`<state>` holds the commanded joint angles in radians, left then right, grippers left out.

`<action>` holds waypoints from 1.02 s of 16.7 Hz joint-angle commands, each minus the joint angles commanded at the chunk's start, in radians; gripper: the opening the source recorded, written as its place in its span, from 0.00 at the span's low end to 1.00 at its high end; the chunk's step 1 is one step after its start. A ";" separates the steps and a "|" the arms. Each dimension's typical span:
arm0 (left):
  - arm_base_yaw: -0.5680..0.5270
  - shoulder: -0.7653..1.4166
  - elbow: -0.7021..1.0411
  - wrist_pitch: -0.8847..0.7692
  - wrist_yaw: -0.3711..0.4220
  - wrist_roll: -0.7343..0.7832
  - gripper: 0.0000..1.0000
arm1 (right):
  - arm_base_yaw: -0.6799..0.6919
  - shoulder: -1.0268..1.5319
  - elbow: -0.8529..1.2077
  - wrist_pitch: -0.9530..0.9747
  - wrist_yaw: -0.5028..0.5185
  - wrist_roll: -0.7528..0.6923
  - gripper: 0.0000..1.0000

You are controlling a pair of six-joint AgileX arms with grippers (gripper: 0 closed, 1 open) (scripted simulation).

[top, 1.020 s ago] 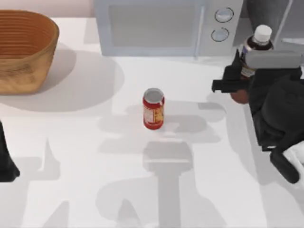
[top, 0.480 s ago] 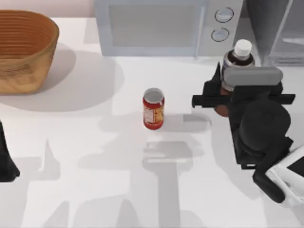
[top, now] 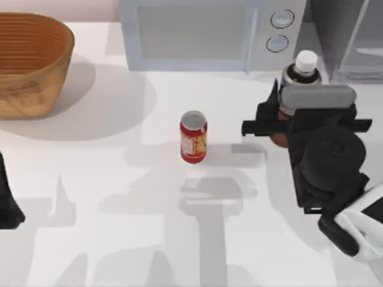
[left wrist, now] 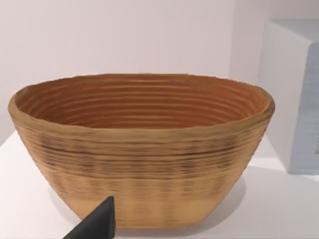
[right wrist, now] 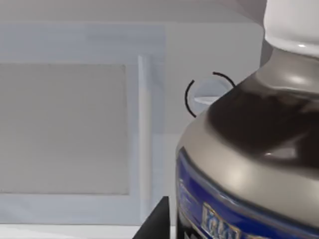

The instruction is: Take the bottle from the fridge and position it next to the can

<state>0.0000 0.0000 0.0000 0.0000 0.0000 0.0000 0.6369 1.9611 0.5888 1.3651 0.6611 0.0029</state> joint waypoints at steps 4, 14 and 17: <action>0.000 0.000 0.000 0.000 0.000 0.000 1.00 | 0.000 0.000 0.000 0.000 0.000 0.000 0.45; 0.000 0.000 0.000 0.000 0.000 0.000 1.00 | 0.000 0.000 0.000 0.000 0.000 0.000 1.00; 0.000 0.000 0.000 0.000 0.000 0.000 1.00 | 0.000 0.000 0.000 0.000 0.000 0.000 1.00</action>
<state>0.0000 0.0000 0.0000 0.0000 0.0000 0.0000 0.6369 1.9611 0.5888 1.3651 0.6611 0.0029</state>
